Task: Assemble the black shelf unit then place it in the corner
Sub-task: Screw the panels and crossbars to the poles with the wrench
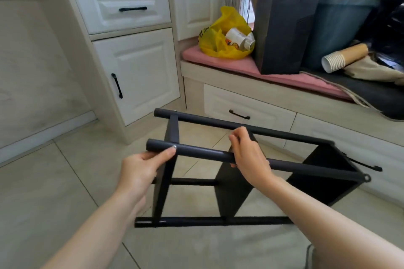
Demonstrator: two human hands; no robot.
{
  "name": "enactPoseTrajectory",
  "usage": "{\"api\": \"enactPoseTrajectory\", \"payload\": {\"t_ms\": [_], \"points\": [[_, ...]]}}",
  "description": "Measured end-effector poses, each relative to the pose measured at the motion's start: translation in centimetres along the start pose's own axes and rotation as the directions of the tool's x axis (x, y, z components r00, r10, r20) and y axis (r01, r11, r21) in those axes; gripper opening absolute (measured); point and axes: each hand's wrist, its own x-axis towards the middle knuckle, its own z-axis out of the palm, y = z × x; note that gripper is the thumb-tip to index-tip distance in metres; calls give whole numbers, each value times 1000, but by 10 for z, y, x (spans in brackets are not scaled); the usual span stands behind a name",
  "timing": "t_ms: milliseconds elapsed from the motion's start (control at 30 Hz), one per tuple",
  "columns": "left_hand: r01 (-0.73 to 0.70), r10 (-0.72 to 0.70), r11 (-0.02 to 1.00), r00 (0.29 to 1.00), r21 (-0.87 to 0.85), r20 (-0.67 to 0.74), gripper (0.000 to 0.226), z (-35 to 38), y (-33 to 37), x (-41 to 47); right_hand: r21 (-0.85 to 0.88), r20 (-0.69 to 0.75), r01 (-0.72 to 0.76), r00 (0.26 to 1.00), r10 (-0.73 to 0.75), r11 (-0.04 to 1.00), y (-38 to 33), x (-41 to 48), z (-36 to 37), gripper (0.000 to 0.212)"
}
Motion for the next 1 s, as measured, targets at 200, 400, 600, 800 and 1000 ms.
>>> {"api": "enactPoseTrajectory", "payload": {"t_ms": [200, 400, 600, 800, 1000], "points": [[148, -149, 987, 989, -55, -18, 58, 7, -58, -5, -113, 52, -64, 996, 70, 992, 33, -20, 16, 10], [212, -226, 962, 972, 174, 67, 49, -3, -102, -20, -168, 122, -132, 981, 153, 977, 59, -50, 25, 18], [153, -246, 889, 954, 431, 171, 17, -10, -127, -38, -185, 197, -159, 961, 195, 970, 73, -79, 22, 19], [-114, -149, 768, 925, 630, 350, 24, -15, -121, -37, -176, 173, -195, 959, 225, 965, 75, -90, 21, 19], [-349, -188, 411, 871, 842, 453, 32, -9, -107, -38, -151, 250, -184, 944, 218, 971, 71, -96, 17, 14]]}}
